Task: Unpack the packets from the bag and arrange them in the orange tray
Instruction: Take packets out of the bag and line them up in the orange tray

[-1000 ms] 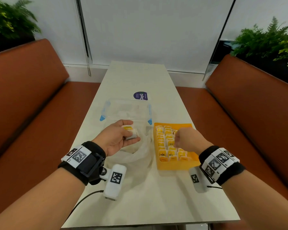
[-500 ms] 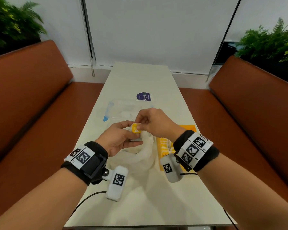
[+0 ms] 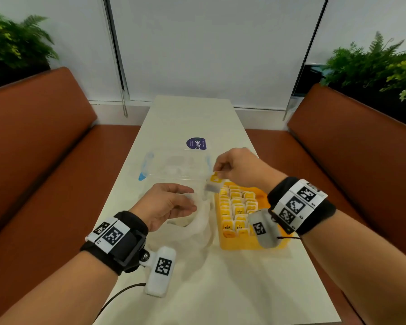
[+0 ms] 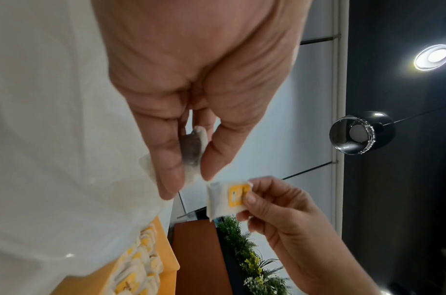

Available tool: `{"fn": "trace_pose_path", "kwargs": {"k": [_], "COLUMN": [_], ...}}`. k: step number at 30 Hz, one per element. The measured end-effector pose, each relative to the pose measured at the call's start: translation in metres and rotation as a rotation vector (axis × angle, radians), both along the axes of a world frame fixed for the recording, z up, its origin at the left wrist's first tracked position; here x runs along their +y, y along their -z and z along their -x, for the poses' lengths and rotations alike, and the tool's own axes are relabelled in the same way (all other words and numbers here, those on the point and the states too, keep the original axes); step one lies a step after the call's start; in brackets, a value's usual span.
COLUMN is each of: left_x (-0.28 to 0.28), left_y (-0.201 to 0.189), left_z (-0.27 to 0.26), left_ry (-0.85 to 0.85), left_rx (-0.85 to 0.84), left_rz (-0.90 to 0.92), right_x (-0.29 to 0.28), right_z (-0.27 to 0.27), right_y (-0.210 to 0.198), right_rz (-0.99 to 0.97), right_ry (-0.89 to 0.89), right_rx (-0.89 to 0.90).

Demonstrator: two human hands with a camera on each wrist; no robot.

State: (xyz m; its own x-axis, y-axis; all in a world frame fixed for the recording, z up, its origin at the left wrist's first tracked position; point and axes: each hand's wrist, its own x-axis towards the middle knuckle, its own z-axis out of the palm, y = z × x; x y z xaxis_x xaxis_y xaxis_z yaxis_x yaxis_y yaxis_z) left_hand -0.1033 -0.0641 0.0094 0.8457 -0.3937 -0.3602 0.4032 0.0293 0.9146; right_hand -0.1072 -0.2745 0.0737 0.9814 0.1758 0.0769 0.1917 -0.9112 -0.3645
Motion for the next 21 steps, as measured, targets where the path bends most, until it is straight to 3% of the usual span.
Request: {"fn": "trace_pose_path", "kwargs": {"k": [5,9,21], "left_x": [0.006,0.007,0.003], "left_y": [0.001,0.0,0.005], "left_z": [-0.002,-0.002,-0.003], "left_ry": [-0.022,-0.04,-0.029], "left_rx": [-0.014,-0.009,-0.084], "left_rz": [-0.045,-0.049,-0.206], "right_x": [-0.066,-0.098,-0.109], "right_z": [-0.024,-0.035,-0.048], "right_y": [0.005,0.026,0.093], "right_rz": [0.323,0.448,0.673], "right_ry": [0.231,0.348,0.313], "right_rx": [0.018,0.112,0.265]}}
